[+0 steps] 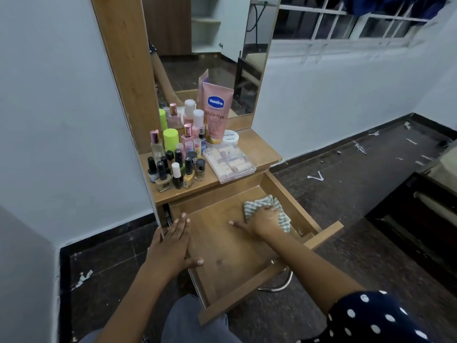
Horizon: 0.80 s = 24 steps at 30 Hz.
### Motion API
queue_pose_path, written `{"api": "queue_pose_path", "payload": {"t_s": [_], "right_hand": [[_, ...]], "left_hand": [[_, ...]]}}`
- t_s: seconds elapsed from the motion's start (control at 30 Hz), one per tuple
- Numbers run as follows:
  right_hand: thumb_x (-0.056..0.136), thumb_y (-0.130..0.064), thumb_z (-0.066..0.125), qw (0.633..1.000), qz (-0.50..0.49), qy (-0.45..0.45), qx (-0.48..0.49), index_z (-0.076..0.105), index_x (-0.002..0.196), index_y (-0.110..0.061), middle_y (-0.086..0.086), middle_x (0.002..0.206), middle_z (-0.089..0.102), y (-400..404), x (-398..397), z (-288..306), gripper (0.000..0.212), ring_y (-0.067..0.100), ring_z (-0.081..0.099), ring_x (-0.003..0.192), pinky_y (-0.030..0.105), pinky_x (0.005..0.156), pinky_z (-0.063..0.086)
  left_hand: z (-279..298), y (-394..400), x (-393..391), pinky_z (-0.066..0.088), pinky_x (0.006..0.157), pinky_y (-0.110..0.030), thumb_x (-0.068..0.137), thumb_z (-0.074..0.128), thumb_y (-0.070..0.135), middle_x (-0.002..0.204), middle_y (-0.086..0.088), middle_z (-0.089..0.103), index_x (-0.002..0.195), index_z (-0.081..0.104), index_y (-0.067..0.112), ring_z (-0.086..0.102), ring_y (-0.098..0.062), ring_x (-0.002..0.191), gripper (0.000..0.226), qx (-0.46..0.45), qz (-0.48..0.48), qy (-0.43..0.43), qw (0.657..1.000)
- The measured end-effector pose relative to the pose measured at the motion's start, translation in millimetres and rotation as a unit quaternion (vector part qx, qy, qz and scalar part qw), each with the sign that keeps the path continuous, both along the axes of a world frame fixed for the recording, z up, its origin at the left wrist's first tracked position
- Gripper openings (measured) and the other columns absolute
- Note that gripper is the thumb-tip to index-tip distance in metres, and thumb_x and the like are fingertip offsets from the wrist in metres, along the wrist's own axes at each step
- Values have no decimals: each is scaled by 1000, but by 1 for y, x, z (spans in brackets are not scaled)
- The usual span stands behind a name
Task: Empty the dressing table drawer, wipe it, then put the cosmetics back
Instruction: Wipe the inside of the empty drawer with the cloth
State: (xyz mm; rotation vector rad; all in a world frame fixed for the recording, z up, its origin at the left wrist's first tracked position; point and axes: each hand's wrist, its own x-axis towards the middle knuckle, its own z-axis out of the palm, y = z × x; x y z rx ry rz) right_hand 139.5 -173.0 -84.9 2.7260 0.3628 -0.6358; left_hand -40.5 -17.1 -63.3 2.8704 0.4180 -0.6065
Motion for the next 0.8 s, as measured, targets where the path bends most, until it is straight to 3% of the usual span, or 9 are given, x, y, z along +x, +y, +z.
{"api": "queue_pose_path", "payload": {"t_s": [0.17, 0.33, 0.43, 0.53, 0.63, 0.8], "right_hand": [[67, -93, 19, 997, -27, 35, -55, 37, 140, 1, 24, 144, 40, -12, -13, 0, 121, 38, 38, 133, 51, 111, 26], [67, -93, 25, 992, -102, 53, 44, 29, 145, 0, 21, 144, 41, -6, -25, -6, 122, 38, 42, 129, 50, 107, 30], [69, -89, 31, 980, -141, 71, 119, 9, 150, -2, 20, 153, 25, 15, -44, -19, 121, 40, 30, 138, 53, 111, 26], [89, -68, 35, 978, -90, 102, 161, 11, 150, -2, 20, 158, 5, 24, -52, -16, 93, 40, 13, 144, 52, 116, 15], [95, -60, 27, 985, 8, 100, 141, 10, 152, -11, 12, 160, -1, 9, -56, -8, 77, 35, -2, 147, 52, 119, 6], [92, -67, 23, 991, 55, 74, 93, 1, 153, -16, 12, 160, -7, -8, -42, -7, 82, 36, -8, 146, 54, 118, -2]], "left_hand": [[0, -2, -2, -9, 115, -45, 88, 42, 63, 152, -4, -31, 146, -21, 10, -18, -16, 144, 101, -1, 0, -3, 1000], [3, -3, 0, -8, 115, -44, 89, 42, 62, 153, -5, -30, 147, -20, 10, -17, -16, 144, 100, 8, -5, -4, 1000], [6, -3, 0, -8, 115, -45, 89, 43, 61, 153, -4, -30, 147, -20, 10, -18, -16, 144, 100, 4, -1, 5, 1000], [7, -3, 0, -7, 115, -46, 88, 43, 62, 153, -4, -30, 148, -18, 10, -16, -17, 145, 101, 5, -1, 6, 1000], [7, -4, 0, -7, 115, -46, 88, 42, 64, 153, -5, -30, 148, -18, 9, -16, -17, 145, 101, 7, -3, 1, 1000], [3, -2, 0, -6, 116, -46, 87, 41, 65, 153, -5, -29, 148, -18, 10, -16, -17, 145, 101, 12, -7, 0, 1000]]}}
